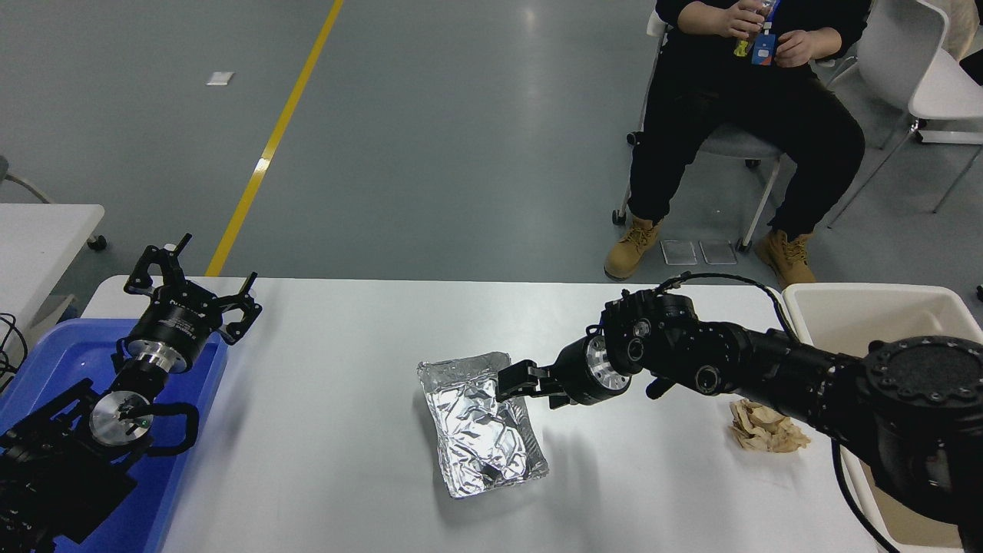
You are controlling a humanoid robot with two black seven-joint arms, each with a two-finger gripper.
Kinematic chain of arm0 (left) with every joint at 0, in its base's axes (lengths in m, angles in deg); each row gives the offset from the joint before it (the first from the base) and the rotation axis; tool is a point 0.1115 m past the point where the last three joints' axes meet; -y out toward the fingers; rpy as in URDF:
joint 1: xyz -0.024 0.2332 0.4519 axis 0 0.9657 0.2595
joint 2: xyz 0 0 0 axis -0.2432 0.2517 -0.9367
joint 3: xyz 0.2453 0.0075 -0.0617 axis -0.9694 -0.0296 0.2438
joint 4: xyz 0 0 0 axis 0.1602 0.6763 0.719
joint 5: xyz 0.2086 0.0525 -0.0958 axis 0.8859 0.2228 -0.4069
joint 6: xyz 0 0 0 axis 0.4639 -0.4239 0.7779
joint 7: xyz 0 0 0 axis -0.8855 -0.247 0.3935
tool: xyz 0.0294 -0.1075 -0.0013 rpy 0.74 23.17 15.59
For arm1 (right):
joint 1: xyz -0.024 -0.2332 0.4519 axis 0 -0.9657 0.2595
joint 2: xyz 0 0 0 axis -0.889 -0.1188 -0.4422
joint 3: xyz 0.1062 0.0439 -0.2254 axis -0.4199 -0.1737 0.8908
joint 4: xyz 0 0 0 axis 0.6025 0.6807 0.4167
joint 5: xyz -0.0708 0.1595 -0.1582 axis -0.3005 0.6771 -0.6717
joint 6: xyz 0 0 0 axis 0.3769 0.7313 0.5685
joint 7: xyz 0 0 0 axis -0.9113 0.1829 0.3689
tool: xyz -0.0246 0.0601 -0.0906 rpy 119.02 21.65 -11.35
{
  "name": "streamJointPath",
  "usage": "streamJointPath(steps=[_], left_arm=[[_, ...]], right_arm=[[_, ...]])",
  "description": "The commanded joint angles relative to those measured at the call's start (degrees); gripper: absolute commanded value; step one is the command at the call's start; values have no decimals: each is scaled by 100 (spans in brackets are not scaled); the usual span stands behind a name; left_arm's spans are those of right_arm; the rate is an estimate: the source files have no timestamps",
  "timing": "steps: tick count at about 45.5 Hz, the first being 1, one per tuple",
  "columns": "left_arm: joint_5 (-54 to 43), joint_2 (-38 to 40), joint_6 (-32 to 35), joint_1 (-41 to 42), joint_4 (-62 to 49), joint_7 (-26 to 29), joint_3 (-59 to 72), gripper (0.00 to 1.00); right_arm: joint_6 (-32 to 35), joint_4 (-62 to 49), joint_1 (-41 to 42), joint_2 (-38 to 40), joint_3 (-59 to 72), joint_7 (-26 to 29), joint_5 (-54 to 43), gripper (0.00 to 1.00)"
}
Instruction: Clean the table surface
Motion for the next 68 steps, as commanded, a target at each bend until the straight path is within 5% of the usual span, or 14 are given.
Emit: streamJointPath(steps=[1, 68], left_arm=[[-2, 0, 0, 7, 1, 0, 0, 100], [-2, 0, 0, 7, 1, 0, 0, 100]], right_arm=[[-275, -257, -332, 0, -146, -1, -29, 94], [-487, -2, -508, 0, 214, -362, -398, 79]])
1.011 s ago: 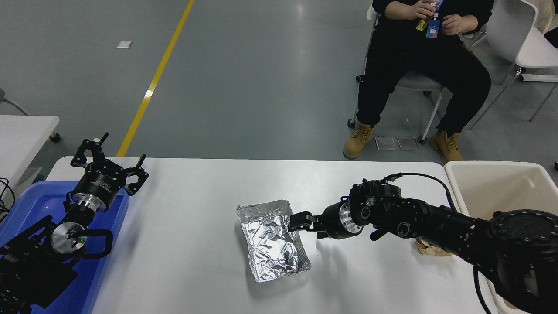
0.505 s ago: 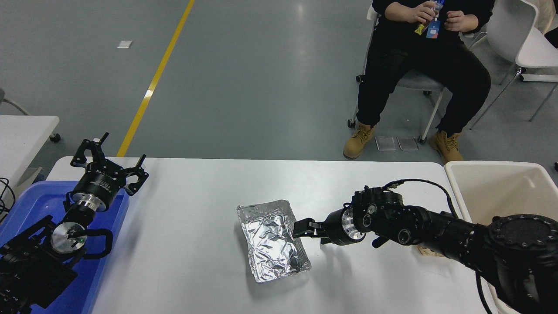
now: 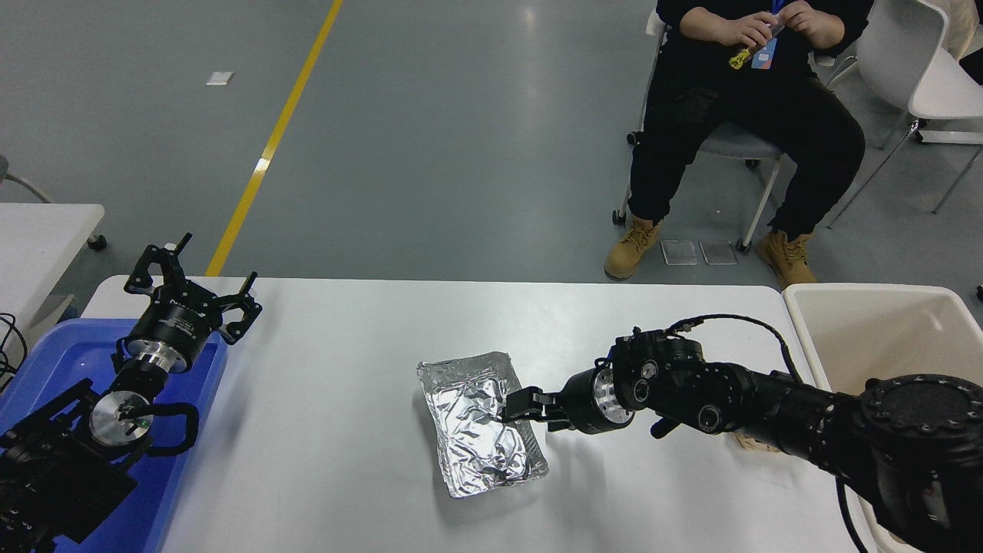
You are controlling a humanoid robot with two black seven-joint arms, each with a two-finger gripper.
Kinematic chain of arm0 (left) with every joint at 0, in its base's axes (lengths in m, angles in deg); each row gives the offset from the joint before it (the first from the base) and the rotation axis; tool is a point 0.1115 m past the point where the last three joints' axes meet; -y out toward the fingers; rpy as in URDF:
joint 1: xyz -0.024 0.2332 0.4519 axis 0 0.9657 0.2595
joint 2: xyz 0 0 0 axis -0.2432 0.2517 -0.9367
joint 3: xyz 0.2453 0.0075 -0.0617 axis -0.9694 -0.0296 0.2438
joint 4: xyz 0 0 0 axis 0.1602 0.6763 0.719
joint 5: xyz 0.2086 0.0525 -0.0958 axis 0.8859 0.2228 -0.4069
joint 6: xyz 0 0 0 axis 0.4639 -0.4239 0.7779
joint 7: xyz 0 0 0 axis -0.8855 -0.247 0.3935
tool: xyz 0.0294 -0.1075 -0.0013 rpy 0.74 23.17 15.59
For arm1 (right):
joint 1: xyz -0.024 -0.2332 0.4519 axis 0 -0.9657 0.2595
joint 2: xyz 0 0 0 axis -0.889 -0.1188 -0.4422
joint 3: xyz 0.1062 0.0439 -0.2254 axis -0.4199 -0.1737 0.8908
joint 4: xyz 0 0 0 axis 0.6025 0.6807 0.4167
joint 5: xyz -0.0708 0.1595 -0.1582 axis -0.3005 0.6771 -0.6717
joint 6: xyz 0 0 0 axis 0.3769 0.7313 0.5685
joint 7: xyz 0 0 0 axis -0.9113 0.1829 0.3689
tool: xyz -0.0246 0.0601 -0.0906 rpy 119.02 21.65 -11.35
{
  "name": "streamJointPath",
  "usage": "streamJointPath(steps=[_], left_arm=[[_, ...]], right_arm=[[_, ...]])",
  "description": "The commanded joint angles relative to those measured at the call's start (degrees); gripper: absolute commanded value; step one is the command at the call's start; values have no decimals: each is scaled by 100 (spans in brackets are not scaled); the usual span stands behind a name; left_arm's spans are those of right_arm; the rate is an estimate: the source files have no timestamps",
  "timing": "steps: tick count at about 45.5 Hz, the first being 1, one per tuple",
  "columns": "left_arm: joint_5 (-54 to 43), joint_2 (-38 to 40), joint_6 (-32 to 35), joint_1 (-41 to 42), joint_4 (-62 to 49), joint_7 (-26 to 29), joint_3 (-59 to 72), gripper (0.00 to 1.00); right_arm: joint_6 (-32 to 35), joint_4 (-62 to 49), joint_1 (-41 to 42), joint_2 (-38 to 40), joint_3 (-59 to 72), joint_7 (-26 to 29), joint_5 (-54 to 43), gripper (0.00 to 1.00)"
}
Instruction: Clean the table surface
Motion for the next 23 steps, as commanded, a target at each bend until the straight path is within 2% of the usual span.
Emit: streamJointPath(steps=[1, 16, 23], left_arm=[[4, 0, 0, -1, -3, 1, 0, 100], [4, 0, 0, -1, -3, 1, 0, 100], [4, 0, 0, 7, 5, 1, 0, 100]], right_arm=[[0, 15, -99, 0, 8, -54, -189, 79], [0, 15, -126, 0, 17, -72, -233, 79], [0, 15, -126, 0, 26, -273, -575, 70]])
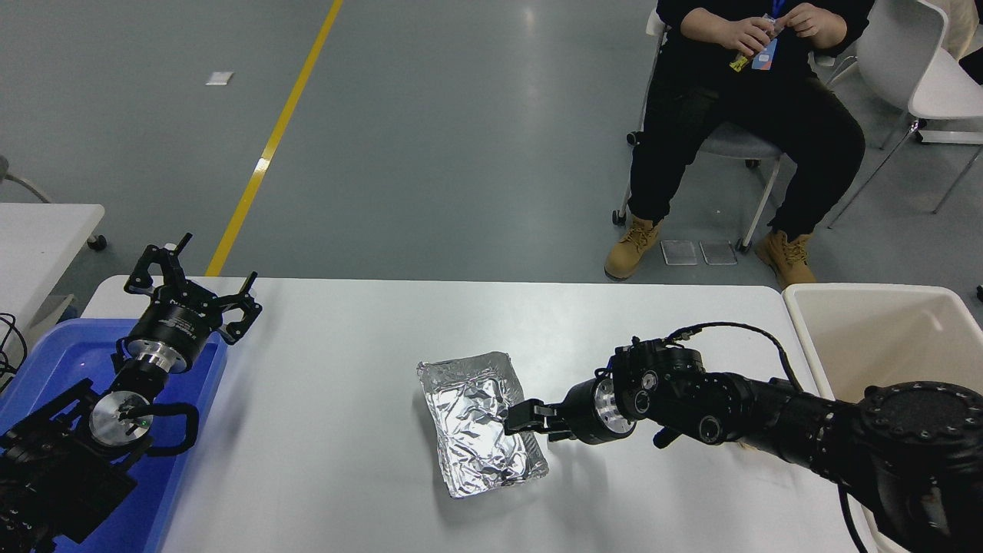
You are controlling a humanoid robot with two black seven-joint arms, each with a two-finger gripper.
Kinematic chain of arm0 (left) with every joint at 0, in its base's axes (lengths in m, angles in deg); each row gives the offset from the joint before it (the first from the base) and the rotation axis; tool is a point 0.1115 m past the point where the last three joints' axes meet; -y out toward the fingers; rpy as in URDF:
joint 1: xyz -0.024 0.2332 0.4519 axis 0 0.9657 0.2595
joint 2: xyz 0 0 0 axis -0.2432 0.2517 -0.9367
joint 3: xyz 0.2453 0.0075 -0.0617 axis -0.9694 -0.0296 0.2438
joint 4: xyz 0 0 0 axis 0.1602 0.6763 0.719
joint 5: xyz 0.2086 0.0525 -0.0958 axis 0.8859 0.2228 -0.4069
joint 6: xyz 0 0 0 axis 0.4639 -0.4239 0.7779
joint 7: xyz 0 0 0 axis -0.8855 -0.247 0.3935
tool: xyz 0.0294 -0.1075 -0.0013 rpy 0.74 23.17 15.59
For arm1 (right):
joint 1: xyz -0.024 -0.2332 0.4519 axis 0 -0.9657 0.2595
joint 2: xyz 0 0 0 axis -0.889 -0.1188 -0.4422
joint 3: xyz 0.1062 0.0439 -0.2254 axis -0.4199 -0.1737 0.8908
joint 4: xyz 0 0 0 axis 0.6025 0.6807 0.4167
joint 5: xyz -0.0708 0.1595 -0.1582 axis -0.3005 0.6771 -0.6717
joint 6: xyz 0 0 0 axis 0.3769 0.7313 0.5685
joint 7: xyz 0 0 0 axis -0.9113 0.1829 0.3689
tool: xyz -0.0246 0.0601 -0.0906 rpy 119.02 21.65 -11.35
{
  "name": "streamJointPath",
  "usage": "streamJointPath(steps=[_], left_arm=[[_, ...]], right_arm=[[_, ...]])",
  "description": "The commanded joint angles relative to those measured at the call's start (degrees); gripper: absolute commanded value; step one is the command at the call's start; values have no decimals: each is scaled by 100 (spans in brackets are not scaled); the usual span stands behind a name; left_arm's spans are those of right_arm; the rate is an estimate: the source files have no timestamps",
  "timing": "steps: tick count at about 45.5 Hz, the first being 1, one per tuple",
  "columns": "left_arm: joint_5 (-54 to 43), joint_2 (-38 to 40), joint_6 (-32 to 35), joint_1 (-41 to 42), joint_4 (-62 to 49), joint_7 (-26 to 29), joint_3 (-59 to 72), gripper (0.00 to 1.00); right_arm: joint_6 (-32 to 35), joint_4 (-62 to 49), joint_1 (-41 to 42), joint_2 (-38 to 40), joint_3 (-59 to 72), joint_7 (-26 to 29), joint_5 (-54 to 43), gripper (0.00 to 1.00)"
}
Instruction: Clean the table surface
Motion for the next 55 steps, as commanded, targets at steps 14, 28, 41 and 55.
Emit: streamJointPath(steps=[14, 28, 41, 55], left_arm=[[-5, 0, 0, 7, -5, 1, 0, 100], [4, 0, 0, -2, -5, 1, 0, 100], [-5, 0, 0, -2, 4, 1, 0, 100], [-5, 0, 0, -2, -5, 1, 0, 100]], right_arm=[[10, -16, -12, 0, 214, -375, -455, 41], [28, -69, -12, 0, 328, -577, -578, 10], [36, -78, 32, 0, 337, -639, -595, 0], [36, -78, 225, 0, 284, -832, -595, 0]])
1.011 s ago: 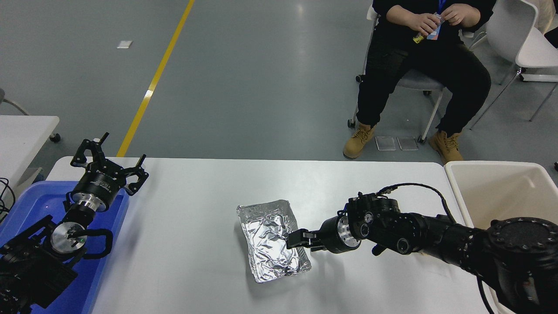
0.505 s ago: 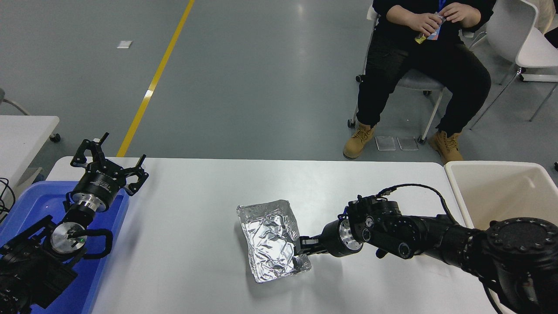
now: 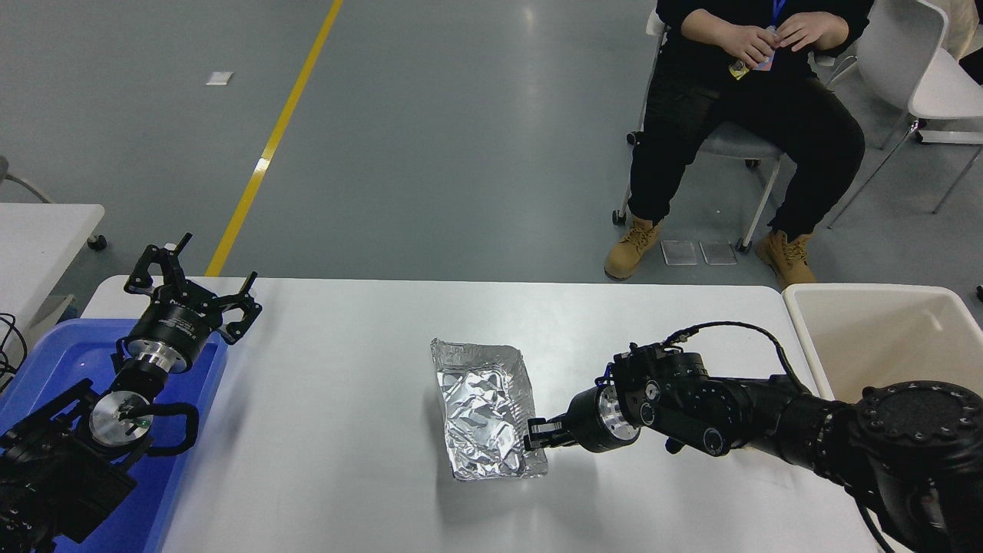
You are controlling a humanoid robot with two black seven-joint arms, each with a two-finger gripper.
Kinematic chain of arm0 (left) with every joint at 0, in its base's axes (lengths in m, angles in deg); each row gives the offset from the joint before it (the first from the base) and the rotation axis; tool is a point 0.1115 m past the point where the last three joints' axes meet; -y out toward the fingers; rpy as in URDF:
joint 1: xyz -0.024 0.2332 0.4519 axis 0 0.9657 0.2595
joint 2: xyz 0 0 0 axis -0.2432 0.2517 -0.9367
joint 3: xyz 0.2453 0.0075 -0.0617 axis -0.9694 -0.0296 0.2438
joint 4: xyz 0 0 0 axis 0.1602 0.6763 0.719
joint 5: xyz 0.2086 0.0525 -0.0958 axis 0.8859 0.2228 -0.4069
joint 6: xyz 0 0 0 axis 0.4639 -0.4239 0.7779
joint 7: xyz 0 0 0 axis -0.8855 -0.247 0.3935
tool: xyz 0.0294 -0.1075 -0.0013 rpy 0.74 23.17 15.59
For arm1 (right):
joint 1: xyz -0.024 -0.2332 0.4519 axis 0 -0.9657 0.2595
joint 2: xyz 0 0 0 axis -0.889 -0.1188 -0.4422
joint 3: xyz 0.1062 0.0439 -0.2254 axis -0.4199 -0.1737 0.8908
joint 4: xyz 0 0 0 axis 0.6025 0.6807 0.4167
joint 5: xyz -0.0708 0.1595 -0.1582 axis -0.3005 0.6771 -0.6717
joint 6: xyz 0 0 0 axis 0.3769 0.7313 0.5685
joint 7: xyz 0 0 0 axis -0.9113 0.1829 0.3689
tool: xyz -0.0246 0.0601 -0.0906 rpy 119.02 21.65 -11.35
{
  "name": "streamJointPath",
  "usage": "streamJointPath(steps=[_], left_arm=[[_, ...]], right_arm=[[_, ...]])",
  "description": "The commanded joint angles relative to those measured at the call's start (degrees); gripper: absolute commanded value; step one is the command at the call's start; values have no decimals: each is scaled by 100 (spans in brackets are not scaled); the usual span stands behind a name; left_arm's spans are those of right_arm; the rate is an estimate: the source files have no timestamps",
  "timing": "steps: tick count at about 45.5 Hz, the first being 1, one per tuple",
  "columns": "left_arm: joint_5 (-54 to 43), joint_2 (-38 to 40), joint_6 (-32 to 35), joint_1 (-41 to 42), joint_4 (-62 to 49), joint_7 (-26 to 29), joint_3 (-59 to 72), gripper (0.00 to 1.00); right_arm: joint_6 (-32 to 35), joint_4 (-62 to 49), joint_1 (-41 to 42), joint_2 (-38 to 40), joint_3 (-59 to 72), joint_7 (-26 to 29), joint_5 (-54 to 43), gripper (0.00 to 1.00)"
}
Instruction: Clean the table surface
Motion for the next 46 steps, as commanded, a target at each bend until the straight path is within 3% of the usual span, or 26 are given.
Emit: streamJointPath(steps=[1, 30, 46], left_arm=[[6, 0, 0, -1, -5, 1, 0, 100], [6, 0, 0, 8, 4, 1, 0, 100], [6, 0, 0, -1, -5, -8, 0, 100]], right_arm=[[2, -3, 170, 0, -53, -158, 3, 0], [37, 603, 1312, 0, -352, -466, 566, 0], [371, 1263, 1928, 1133, -536, -466, 671, 0]])
